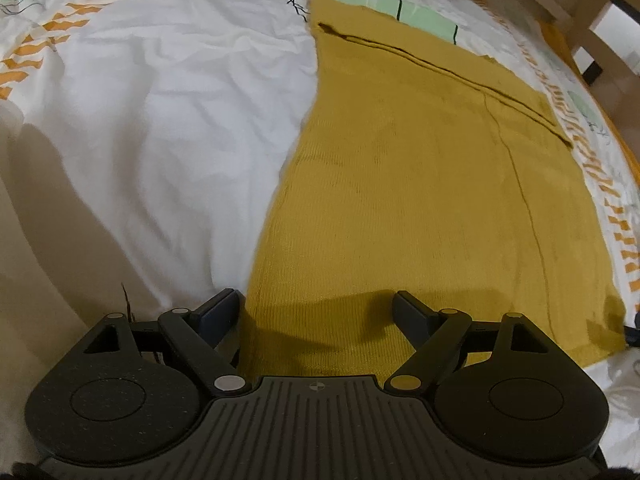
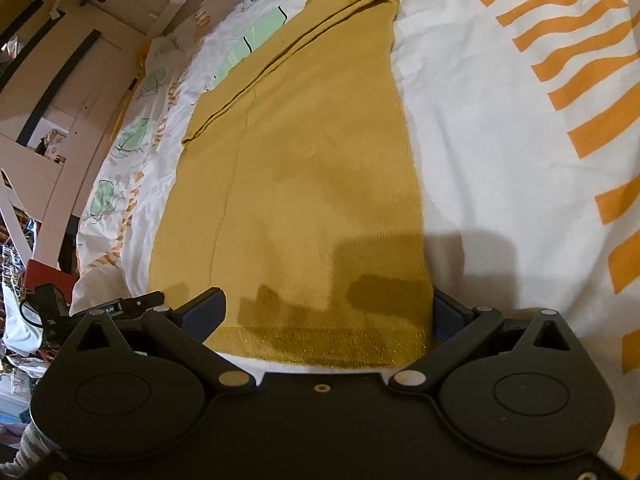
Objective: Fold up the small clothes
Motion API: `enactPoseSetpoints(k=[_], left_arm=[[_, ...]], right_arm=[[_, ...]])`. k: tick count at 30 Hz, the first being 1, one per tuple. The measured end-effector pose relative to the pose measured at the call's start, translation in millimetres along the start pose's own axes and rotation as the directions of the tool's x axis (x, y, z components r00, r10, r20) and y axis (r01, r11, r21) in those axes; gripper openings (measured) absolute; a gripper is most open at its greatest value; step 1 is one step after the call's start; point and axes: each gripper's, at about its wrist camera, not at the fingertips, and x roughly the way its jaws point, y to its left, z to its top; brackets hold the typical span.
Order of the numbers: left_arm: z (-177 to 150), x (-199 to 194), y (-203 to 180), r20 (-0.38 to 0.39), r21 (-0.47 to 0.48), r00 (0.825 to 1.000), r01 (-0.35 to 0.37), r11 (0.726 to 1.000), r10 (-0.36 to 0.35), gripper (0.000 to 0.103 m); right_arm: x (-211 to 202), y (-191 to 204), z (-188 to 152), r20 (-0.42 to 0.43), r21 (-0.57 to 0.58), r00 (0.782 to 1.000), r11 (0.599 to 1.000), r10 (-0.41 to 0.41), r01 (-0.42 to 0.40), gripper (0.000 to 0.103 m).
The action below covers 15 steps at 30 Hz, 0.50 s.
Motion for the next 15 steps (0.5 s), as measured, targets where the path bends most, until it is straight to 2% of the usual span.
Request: enactPoseSetpoints(k=[2, 6, 7, 9, 11, 12, 13, 14, 15], left_arm=[[0, -1, -1, 0.004, 0.006, 1.000, -0.005, 1.000, 0.005, 0.081], [-2, -6, 5, 0.022, -0.026, 0.999, -0.035, 0.999, 0.036, 0.057], [-3, -8, 7, 0.027, -0.040, 0.999, -0.043, 0.998, 0.044, 0.049], [-3, -10, 10, 0.036, -0.061, 0.998, -0.051, 0.997, 0.054, 0.039], [-3, -12, 11, 0.047, -0.069, 0.998, -0.037, 0.997, 0.041, 0.028], [-4, -13, 11, 0.049, -0.071, 0.998, -0.026, 0.997, 0.029, 0.018], [-4, -13, 11, 0.051, -0.073, 0.999, -0.010, 0.997, 0.014, 0.013], [-5, -13, 11, 0.056, -0.074, 0.998, -0.004, 0.997, 0.008, 0.012], [-5, -14, 11, 0.064, -0.076, 0.998, 0.000, 0.997, 0.005, 0.009]], right_arm=[[-2, -2, 0, 0.004, 0.006, 1.000, 1.000, 0.008, -0.008, 0.103], [-2, -1, 0, 0.007, 0.008, 1.000, 1.000, 0.012, -0.012, 0.102], [-2, 0, 0, 0.007, 0.005, 1.000, 1.000, 0.006, -0.006, 0.099], [-2, 1, -1, 0.007, 0.004, 1.000, 1.000, -0.005, 0.005, 0.094], [-3, 0, -1, 0.009, 0.017, 1.000, 1.000, -0.006, 0.006, 0.083], [-3, -2, -1, 0.009, 0.031, 1.000, 1.000, -0.001, 0.001, 0.069], [-3, -4, -1, 0.008, 0.047, 1.000, 0.999, 0.001, -0.001, 0.055], [-3, -7, -1, 0.007, 0.068, 1.000, 0.998, 0.001, -0.001, 0.047], [-3, -8, -2, 0.010, 0.078, 1.000, 0.997, -0.006, 0.005, 0.034]])
